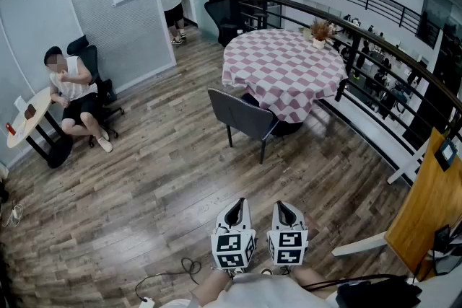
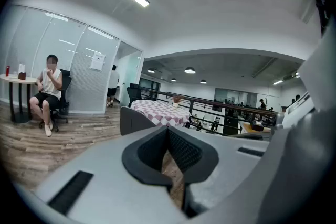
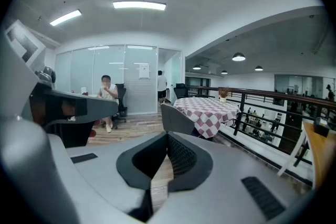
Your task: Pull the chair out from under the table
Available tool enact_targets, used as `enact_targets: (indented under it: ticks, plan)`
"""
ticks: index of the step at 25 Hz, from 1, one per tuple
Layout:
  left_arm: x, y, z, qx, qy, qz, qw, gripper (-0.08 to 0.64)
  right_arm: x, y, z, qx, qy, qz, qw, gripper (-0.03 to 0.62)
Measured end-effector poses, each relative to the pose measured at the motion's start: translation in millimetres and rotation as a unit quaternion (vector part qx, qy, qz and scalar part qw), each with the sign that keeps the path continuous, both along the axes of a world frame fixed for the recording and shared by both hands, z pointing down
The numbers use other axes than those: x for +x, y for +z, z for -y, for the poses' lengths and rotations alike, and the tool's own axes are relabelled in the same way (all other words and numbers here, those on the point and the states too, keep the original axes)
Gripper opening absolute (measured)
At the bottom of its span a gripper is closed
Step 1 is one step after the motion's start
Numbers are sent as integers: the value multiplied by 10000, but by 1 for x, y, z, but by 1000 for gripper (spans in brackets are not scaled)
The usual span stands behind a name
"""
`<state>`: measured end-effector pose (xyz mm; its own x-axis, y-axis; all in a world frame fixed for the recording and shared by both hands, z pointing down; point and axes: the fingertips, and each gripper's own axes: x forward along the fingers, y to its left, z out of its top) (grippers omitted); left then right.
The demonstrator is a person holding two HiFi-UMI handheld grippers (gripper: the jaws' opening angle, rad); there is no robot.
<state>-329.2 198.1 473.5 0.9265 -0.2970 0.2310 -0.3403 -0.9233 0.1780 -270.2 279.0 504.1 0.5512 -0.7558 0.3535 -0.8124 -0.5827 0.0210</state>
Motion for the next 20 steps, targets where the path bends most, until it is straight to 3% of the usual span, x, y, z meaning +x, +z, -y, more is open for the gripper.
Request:
enact_targets:
  ticks: [20]
  plan:
    - [-7,15,28,-136,41,178,9997,2,0,19,15,-98,315,221,9992,18]
